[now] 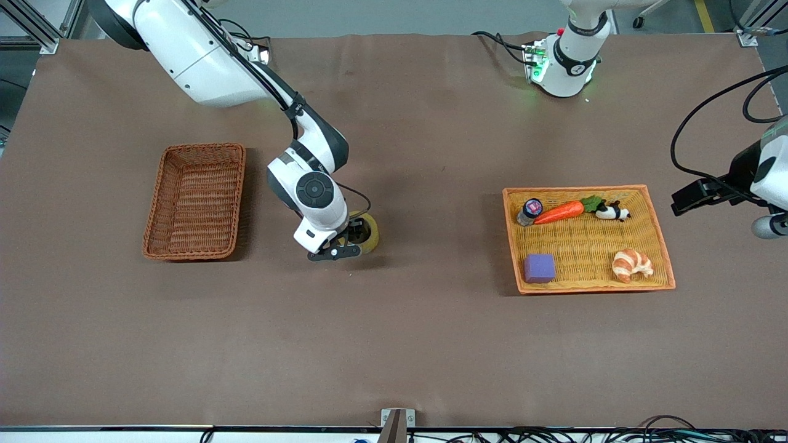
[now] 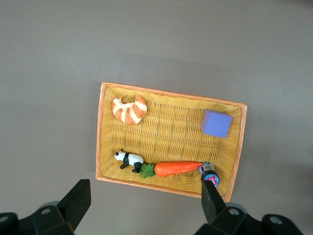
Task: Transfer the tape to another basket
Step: 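Grasp the yellow tape roll rim with the right gripper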
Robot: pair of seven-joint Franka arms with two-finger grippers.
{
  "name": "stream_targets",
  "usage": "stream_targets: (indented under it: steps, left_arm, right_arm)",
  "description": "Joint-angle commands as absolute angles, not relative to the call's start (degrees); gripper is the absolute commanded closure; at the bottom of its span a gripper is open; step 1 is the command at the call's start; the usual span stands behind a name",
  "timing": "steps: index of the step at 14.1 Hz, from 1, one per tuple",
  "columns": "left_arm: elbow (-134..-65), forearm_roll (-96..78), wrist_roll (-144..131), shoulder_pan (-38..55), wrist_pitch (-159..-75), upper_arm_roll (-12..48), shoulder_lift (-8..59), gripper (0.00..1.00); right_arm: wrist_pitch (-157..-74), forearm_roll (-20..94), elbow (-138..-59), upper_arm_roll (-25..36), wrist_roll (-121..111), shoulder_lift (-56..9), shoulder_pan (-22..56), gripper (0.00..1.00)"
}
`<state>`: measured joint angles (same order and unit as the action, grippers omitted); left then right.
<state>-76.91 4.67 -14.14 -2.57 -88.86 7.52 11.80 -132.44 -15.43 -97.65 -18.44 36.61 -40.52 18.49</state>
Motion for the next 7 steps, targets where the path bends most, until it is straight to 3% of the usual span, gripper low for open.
stream_targets:
  steps: [1,2,7]
  left_arm:
    - [-77.78,3.96,-13.54,-3.34,-87.37,8.09,8.53,0.00]
    - [-77.78,3.87,-13.45,-3.43,-85.97,8.17,8.53,0.00]
    - [-78.83,3.17,-11.87,-3.34,-85.43,8.53,7.74,0.00]
  right_arm:
    - [-133.68,-18.28,-98.53,-18.90,38.85,-40.78,18.63,0.07]
    - [-133.68,-18.37,-98.53,-18.90,39.46,-40.78,18.63,0.14]
    - [-133.07,-18.28,-98.17,-18.90,42.10,-40.61,18.63,0.76]
